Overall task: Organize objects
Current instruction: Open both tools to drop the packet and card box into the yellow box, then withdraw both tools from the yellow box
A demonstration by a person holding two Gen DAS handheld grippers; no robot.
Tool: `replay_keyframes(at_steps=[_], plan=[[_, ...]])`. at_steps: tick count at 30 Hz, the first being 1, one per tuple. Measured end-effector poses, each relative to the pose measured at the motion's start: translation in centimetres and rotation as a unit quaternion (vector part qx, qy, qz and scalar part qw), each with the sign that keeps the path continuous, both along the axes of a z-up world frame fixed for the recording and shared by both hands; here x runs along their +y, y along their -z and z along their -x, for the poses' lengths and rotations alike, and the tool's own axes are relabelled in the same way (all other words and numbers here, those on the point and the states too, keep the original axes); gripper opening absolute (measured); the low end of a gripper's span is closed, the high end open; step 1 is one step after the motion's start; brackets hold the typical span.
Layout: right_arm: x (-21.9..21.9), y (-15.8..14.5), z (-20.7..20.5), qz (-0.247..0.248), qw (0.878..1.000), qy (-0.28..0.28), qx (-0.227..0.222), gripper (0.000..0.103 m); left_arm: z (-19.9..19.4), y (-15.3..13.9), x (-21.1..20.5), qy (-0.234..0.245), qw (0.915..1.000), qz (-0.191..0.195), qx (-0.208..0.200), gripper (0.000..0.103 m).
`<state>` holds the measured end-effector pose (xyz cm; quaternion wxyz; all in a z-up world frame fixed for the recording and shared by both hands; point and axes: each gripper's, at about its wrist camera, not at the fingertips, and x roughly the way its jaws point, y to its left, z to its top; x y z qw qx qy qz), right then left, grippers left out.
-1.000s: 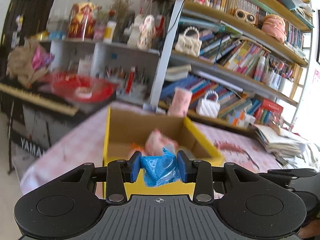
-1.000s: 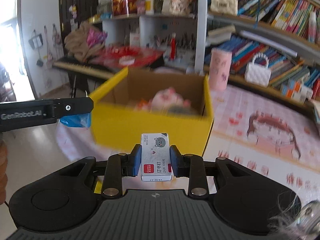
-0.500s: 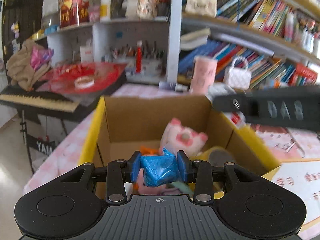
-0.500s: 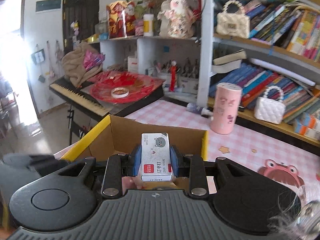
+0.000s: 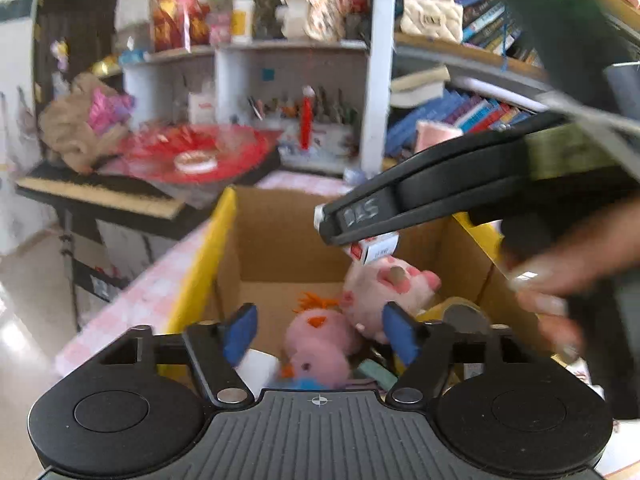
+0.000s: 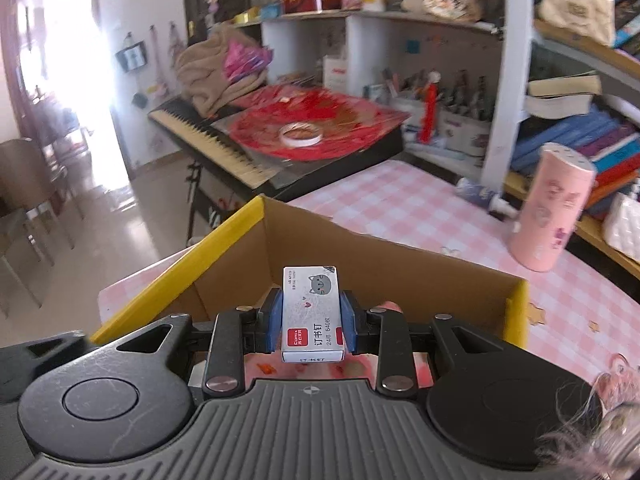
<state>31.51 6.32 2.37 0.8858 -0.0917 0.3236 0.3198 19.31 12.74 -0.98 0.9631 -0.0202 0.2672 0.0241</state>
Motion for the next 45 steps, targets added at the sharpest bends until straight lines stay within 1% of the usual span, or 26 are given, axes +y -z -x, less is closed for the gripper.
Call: replay_keyframes(at_steps=[6,10,11,12,13,16,19,22,25,27,30,33,36,39,42,45], plan=[[2.7,1.2,-1.8,0.035,0.998,-0.039,0.034,0.028,2.3,-0.7,0.4,-0.020,0.9997,-0.005,-0.015,0.073],[3.7,2.0,-1.7,0.053,0.996,-0.054,0.047,0.029,3.6,-0.9,1.1,-0.034,0.9992,0.000,-0.019,0.073],[3.7,1.9,-1.4,0.050,0.997,-0.053,0.041,0.030,3.8,-1.1,1.3,-0.036,0.9992,0.000,-0.020,0.073],[3.6,1.7,-1.2,0.047,0.997,-0.050,0.035,0.036,4.0,-1.2,1.4,-0.035,0.9992,0.002,-0.021,0.073],[3.4,1.4,-0.9,0.043,0.998,-0.045,0.029,0.038,4.2,-1.4,1.6,-0.034,0.9991,0.004,-0.025,0.074],[2.0,0.2,0.4,0.024,0.999,-0.028,0.011,0.039,5.1,-2.1,1.7,-0.026,0.9989,0.003,-0.038,0.079],[-0.5,-1.5,2.3,0.000,1.000,0.012,-0.021,0.044,5.8,-2.8,1.7,-0.013,0.9987,-0.002,-0.049,0.084],[-3.8,-3.2,5.3,-0.027,0.996,0.068,-0.060,0.048,6.3,-3.6,1.5,0.005,0.9982,-0.008,-0.058,0.087],[-7.0,-4.3,8.4,-0.044,0.987,0.126,-0.089,0.050,7.1,-4.4,1.4,0.019,0.9973,-0.008,-0.070,0.092],[-9.3,-4.8,10.8,-0.050,0.979,0.171,-0.101,0.051,7.7,-4.7,1.2,0.030,0.9966,-0.003,-0.077,0.093],[-12.0,-4.9,14.1,-0.047,0.967,0.225,-0.112,0.051,8.9,-4.9,0.8,0.044,0.9959,0.006,-0.079,0.093],[-14.3,-4.4,17.6,-0.040,0.951,0.284,-0.113,0.053,9.9,-4.8,0.0,0.057,0.9956,0.015,-0.073,0.094],[-15.7,-3.2,20.7,-0.034,0.936,0.333,-0.106,0.054,11.2,-4.1,-1.0,0.066,0.9957,0.018,-0.062,0.097],[-16.5,-1.6,24.1,-0.020,0.922,0.374,-0.098,0.056,12.6,-3.1,-2.1,0.079,0.9957,0.013,-0.047,0.098],[-16.8,0.2,27.2,-0.009,0.910,0.406,-0.086,0.058,14.2,-1.8,-3.2,0.096,0.9951,-0.001,-0.024,0.098],[-16.8,1.7,29.5,0.001,0.901,0.428,-0.069,0.059,15.6,-0.9,-3.8,0.109,0.9940,-0.010,-0.006,0.098]])
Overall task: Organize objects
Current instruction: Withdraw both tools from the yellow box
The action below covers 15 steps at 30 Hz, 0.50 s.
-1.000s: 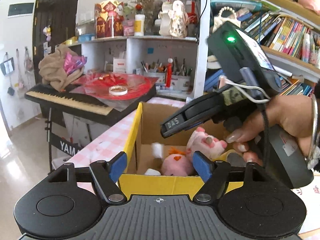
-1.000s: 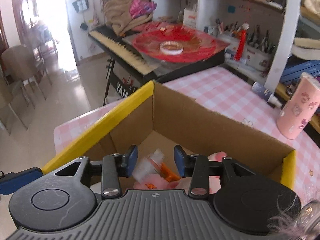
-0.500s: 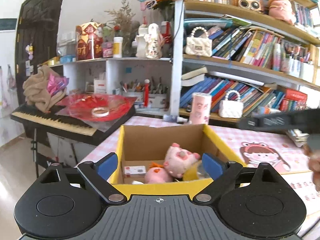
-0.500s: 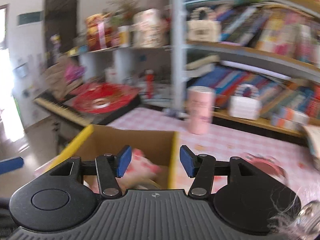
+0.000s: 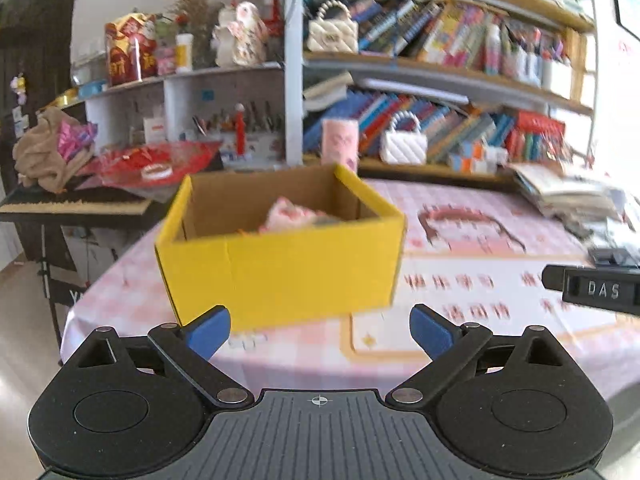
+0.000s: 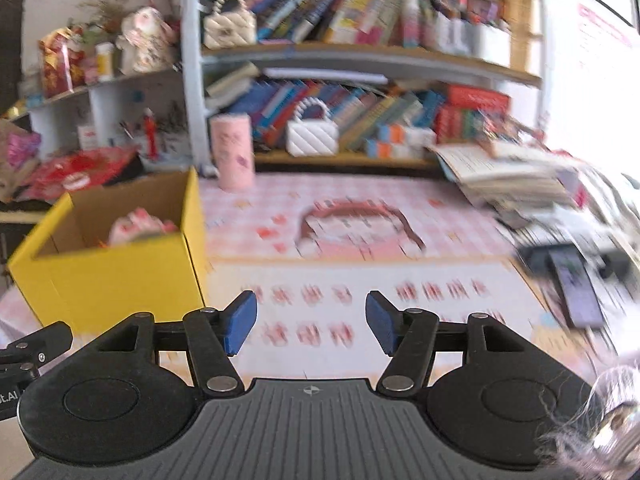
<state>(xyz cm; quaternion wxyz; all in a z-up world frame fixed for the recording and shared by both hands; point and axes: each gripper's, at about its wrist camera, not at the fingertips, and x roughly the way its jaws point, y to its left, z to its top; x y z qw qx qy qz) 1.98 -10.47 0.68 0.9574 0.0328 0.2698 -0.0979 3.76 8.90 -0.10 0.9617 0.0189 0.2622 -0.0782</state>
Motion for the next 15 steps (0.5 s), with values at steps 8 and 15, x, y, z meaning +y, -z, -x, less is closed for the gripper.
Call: replay_keyframes(at_steps=[8,15], plan=[[0.9,2.9,3.3,0.025,0.999,0.001,0.039,0.067,1.9,1.5,-1.2,-0.002,0.9995,-0.022,0.022,0.098],[-0.1,2.6,4.4,0.027,0.999,0.018,0.034,0.086,2.4,1.9,-2.4,-0.004,0.9990,-0.025,0.036,0.098]])
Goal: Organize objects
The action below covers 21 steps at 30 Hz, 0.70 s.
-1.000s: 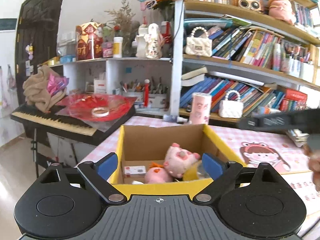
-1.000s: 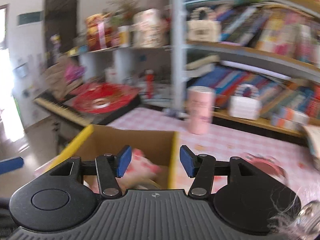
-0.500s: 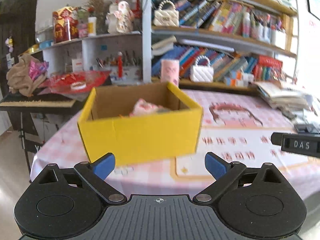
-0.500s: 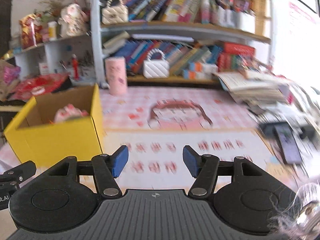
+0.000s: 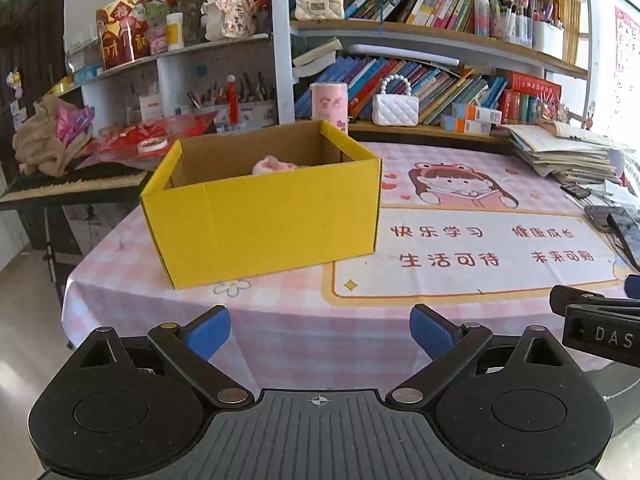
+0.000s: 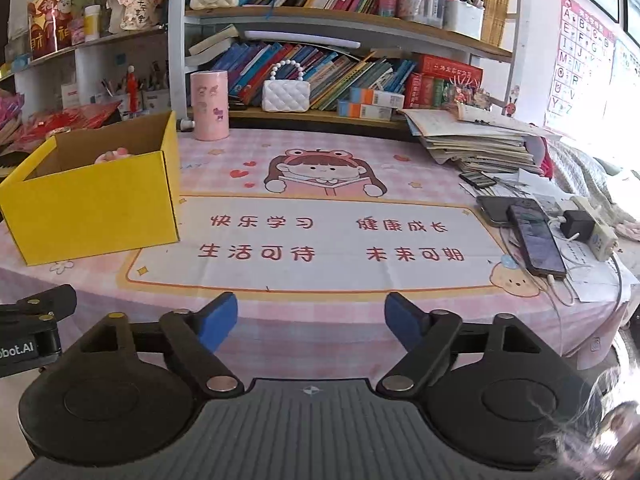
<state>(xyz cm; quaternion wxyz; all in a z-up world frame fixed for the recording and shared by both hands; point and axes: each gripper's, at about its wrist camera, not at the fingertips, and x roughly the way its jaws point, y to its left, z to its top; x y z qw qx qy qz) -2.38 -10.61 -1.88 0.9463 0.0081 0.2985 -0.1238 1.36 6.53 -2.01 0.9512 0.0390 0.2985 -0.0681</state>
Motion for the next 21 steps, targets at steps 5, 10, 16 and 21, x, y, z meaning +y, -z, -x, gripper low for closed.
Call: replay_keyframes(at_steps=[5,10,16,21], plan=[[-0.7,0.0,0.7,0.001,1.000,0.015,0.002,0.099,0.7,0.1,-1.0,0.010,0.9998,-0.016,0.001,0.098],[-1.1,0.1,1.4,-0.001,1.000,0.029,0.007,0.103,1.0,0.3,-1.7,0.015,0.9996,-0.023,0.008,0.100],[-1.4,0.5,1.9,-0.003,0.999,0.031,0.016,0.103,1.2,0.4,-2.2,0.016,0.9994,-0.026,0.015,0.100],[-1.3,0.7,2.1,-0.002,0.999,0.031,0.021,0.103,1.3,0.4,-2.8,0.017,0.9993,-0.029,0.015,0.101]])
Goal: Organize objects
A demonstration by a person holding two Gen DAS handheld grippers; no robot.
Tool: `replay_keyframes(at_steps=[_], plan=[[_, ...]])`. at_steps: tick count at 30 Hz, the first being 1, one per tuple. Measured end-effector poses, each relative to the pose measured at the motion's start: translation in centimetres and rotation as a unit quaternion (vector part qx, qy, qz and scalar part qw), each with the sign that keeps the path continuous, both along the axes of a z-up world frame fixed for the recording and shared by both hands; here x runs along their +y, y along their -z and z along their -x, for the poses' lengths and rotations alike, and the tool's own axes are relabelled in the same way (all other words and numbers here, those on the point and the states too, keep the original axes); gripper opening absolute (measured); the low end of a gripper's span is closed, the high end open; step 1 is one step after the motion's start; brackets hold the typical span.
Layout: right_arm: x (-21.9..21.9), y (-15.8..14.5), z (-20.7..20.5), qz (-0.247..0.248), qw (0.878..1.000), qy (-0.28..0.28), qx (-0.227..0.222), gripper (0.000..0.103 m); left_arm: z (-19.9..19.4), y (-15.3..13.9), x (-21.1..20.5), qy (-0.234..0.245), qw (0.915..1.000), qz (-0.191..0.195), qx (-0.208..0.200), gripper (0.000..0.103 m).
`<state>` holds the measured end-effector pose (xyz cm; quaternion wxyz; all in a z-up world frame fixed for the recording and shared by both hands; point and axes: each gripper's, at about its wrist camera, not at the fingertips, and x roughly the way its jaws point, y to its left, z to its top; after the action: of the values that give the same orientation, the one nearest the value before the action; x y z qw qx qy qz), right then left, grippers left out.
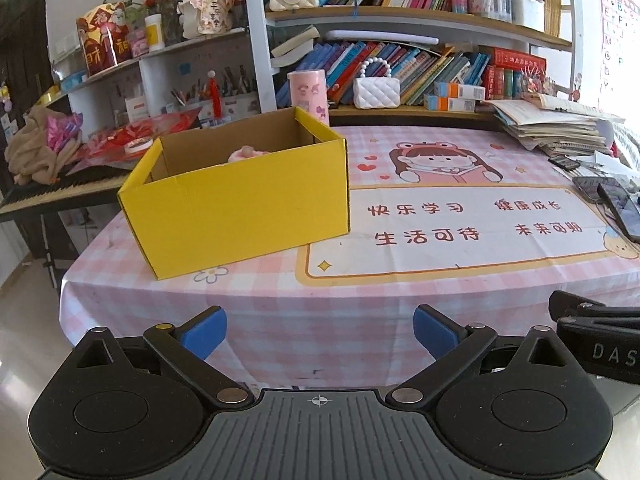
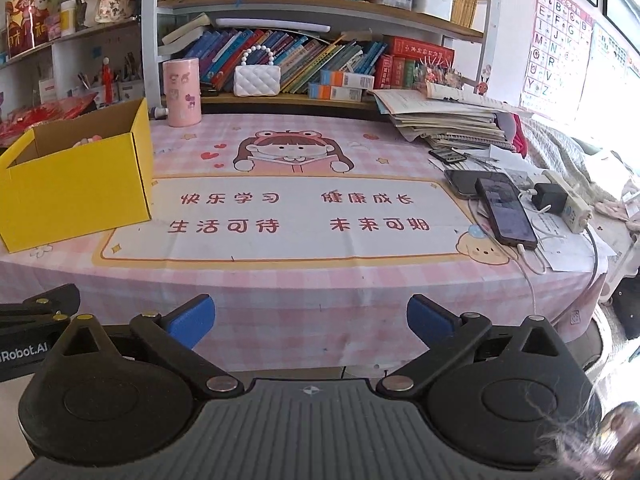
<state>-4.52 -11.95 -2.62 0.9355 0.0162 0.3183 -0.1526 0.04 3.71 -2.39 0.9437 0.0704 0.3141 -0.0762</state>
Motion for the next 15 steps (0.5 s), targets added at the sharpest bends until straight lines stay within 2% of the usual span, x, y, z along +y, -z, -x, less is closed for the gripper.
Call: replay_keyframes(at_steps=[15], plan=[[-0.11,0.15,0.09,-0.003,1.000,0.002,0.007,0.103,0.02,0.14,-0.30,0.000,1.0000,-0.004,0.008,0.101]])
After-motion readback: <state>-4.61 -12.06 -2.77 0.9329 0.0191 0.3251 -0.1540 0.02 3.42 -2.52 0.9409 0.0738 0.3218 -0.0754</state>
